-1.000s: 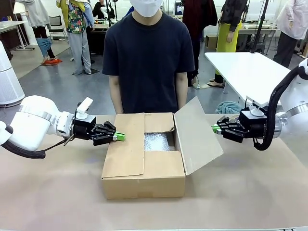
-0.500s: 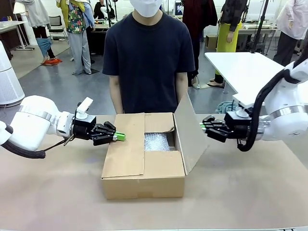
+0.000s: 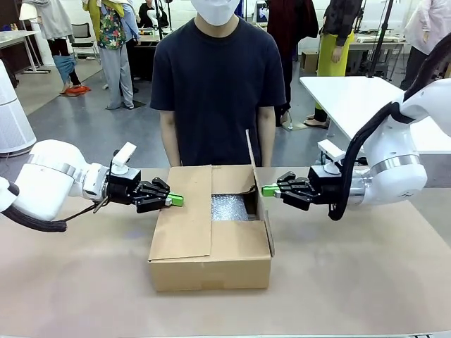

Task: Wrap the clocks to prevent damage.
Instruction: Push the left (or right) flap of the Package Box to close it.

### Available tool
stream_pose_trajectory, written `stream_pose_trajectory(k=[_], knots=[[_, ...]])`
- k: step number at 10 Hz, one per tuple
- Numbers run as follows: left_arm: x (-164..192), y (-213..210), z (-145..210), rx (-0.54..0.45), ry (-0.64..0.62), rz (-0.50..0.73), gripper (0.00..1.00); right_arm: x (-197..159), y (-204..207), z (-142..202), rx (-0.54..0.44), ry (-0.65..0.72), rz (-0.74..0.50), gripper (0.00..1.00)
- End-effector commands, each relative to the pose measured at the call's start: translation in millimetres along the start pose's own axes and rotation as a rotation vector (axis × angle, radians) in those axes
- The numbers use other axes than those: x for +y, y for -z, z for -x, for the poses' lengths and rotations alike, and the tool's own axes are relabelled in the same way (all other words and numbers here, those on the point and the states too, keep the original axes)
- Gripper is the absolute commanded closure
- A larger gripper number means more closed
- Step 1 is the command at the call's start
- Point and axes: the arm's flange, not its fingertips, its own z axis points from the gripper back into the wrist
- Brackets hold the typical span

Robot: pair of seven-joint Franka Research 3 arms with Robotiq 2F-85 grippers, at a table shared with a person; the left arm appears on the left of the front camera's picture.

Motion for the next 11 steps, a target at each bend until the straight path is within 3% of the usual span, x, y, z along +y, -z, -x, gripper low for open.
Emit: stream_pose_trajectory(k=[1, 5, 8, 10, 11], knots=[[0.9, 2.1, 2.3, 0.022, -0.012, -0.018, 1.0, -23.3, 5.3, 14.3, 0.006, 0.036, 0.043, 0.99], [0.9, 2.1, 2.3, 0.022, -0.012, -0.018, 1.0, -45.1, -0.9, 51.3, 0.066, 0.093, 0.074, 0.99], [0.9, 2.1, 2.3, 0.022, -0.012, -0.018, 1.0, -46.4, -5.5, 56.1, 0.077, 0.095, 0.073, 0.99], [0.9, 2.1, 2.3, 0.022, -0.012, -0.018, 1.0, -41.8, -4.7, 53.0, 0.105, 0.066, -0.007, 0.99], [0.9, 2.1, 2.3, 0.022, -0.012, -0.018, 1.0, -32.6, 0.3, 36.0, 0.012, 0.073, 0.013, 0.99]])
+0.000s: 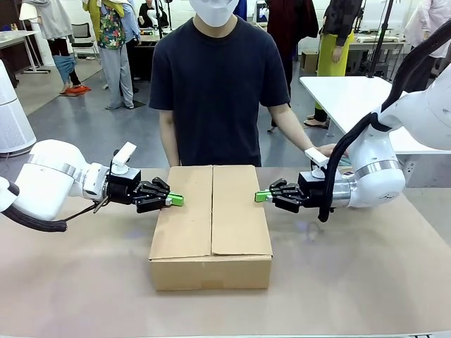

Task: Wrap the clocks to prevent damage.
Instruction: Push the left (or right) flap of the Package Box to close it, then after the human seals the box with tape, release both hands from the side flaps of the Package Box.

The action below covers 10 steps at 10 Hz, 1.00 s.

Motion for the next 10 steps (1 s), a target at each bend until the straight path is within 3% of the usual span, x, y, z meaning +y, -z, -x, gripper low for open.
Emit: stream_pose_trajectory(k=[1, 10], knots=[[0.7, 1.8, 2.5, 0.022, -0.012, -0.017, 1.0, 0.9, -0.5, 3.2, -0.004, 0.009, 0.015, 0.99], [0.7, 1.8, 2.5, 0.022, -0.012, -0.017, 1.0, 0.9, -0.5, 3.2, -0.004, 0.009, 0.015, 0.99]])
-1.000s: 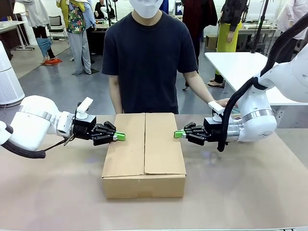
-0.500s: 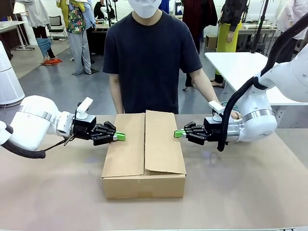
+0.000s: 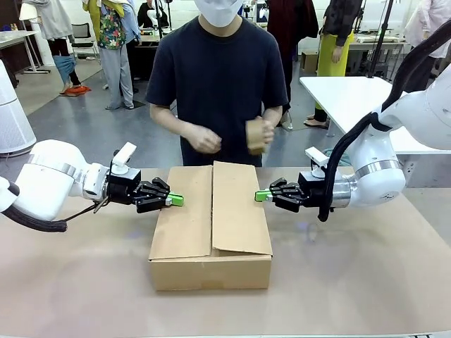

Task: Wrap the clocks to prevent damage.
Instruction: After the human seals the box with tape, release both hands from the side flaps of the Package Box.

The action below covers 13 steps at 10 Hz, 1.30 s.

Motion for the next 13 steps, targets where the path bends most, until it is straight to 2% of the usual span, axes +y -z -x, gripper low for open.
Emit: stream_pose_trajectory(k=[1, 13], knots=[[0.7, 1.8, 2.5, 0.022, -0.012, -0.017, 1.0, 0.8, -0.3, 3.4, -0.002, 0.009, 0.015, 0.99], [0.7, 1.8, 2.5, 0.022, -0.012, -0.017, 1.0, 0.8, -0.3, 3.4, -0.002, 0.009, 0.015, 0.99]])
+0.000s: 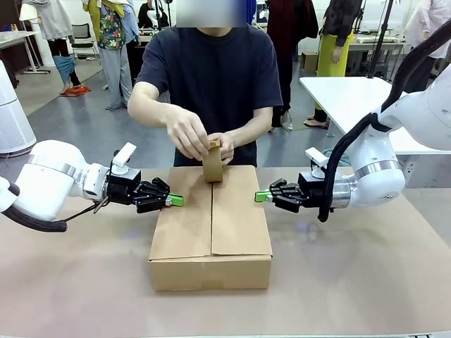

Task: Wrap the clocks to prevent damage.
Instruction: After the human seals the box with tape, release both hands from the side flaps of the Package Box.

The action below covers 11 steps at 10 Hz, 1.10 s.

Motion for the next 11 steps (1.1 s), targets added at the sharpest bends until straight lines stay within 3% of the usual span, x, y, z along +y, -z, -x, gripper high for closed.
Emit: stream_pose_trajectory(k=[1, 11], knots=[[0.7, 1.9, 2.3, 0.021, -0.012, -0.017, 1.0, 0.7, -0.2, 2.6, -0.002, 0.007, 0.015, 0.99], [0.7, 1.9, 2.3, 0.021, -0.012, -0.017, 1.0, 0.7, -0.2, 2.6, -0.002, 0.007, 0.015, 0.99]])
